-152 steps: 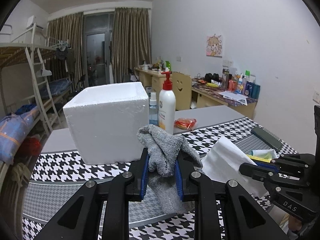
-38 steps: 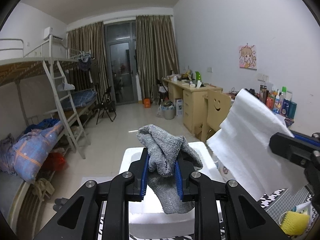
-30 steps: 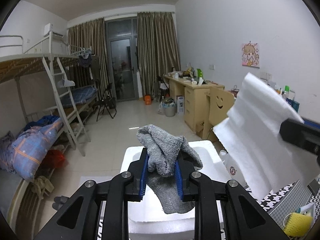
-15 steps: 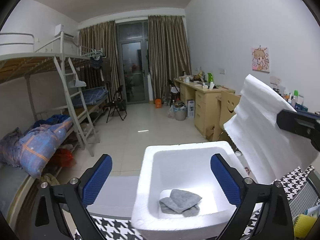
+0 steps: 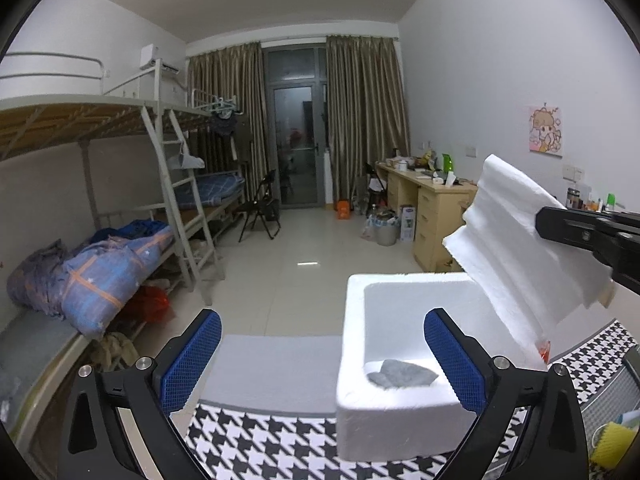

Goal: Organize soft objects
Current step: 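Open the left gripper to drop the sock while the right gripper drops the sheet into the box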

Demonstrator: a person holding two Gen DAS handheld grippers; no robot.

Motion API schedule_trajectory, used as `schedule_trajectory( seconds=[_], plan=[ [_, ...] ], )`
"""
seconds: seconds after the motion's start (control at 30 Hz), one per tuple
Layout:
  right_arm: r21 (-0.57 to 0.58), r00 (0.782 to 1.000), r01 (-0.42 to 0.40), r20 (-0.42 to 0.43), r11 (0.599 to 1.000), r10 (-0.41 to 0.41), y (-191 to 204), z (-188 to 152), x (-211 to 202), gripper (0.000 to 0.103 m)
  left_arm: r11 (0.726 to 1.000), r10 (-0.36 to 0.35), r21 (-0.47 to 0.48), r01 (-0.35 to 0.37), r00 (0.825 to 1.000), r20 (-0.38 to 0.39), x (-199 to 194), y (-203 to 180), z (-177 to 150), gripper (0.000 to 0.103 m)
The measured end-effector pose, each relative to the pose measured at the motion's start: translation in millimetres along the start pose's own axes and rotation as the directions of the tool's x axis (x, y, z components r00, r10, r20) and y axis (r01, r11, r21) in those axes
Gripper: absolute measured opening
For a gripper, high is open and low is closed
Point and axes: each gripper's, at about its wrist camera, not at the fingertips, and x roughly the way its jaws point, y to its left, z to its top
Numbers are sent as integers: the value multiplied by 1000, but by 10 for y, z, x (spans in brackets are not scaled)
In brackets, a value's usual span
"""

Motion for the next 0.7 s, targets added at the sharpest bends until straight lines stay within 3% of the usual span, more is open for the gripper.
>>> schedule_trajectory(
  seconds=[0.7],
  plan=[
    [16, 992, -16, -128, 1000, 18, -4, -202, 559, 9, 998, 48, -50, -48, 999, -2, -329, 258, -375, 102]
  ],
)
